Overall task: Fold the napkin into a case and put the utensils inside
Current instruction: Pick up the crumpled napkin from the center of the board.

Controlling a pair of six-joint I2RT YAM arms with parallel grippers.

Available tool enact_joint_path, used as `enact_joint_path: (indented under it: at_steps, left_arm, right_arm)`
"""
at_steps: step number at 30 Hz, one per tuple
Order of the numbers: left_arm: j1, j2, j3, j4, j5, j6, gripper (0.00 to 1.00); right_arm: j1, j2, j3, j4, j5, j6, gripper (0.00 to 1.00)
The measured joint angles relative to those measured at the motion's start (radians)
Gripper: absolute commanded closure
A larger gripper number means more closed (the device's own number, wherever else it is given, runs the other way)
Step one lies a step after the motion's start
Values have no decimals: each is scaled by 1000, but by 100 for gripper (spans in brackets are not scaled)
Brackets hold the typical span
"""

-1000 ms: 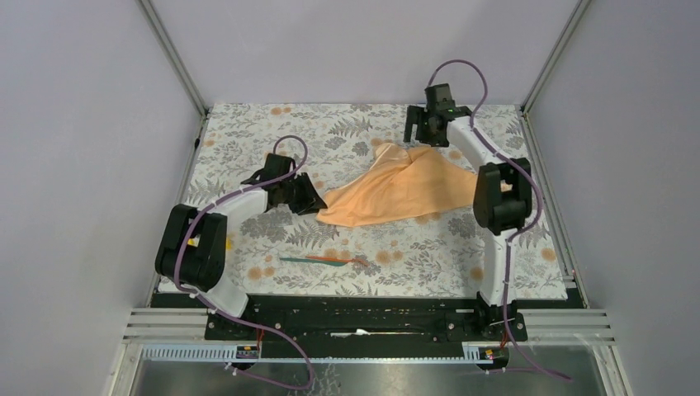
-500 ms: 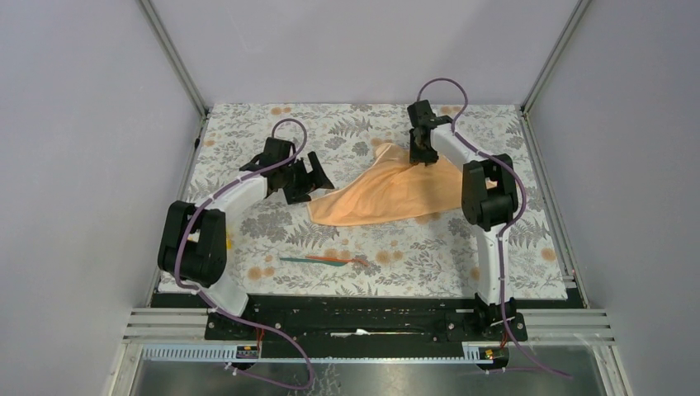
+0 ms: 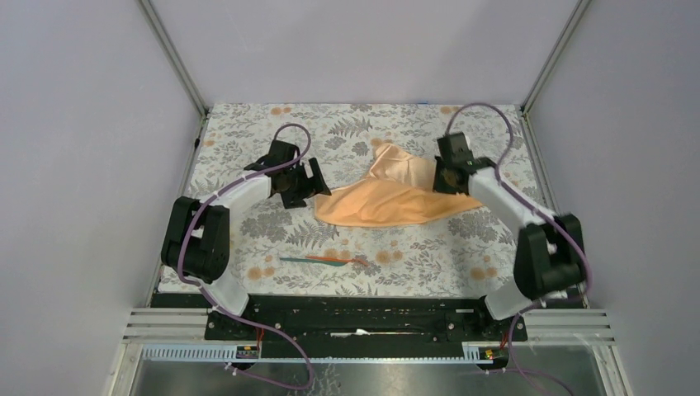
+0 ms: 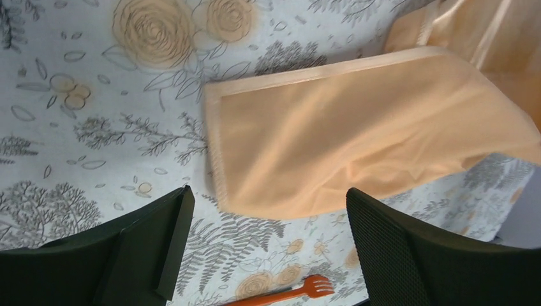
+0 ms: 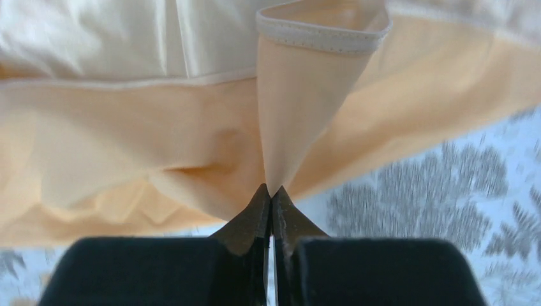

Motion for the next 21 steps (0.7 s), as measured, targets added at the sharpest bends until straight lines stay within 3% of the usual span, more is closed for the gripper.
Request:
enact_joint_path:
  at_steps: [3,6,10,16,21]
  left_arm:
    - [-15,-14,-30,-13,-29,14,2]
    - [-28,-22,-40,-29,-48,26,2]
    - [-47,-27,-40,-38,-72,47,4]
    - [-73,-23,-14,-69,-81,71,3]
    - [-94,30,79,-103,-84,105,1]
  right_arm:
    - [0,-222,-262,56,-72,61,61]
    - [0,-307,-420,62,-127,110,40]
    - [0,-353,-474,10,-139,127,16]
    - [0,-301,-249,-24,-84,114,6]
    - [0,-139,-50,-27,-29,111,12]
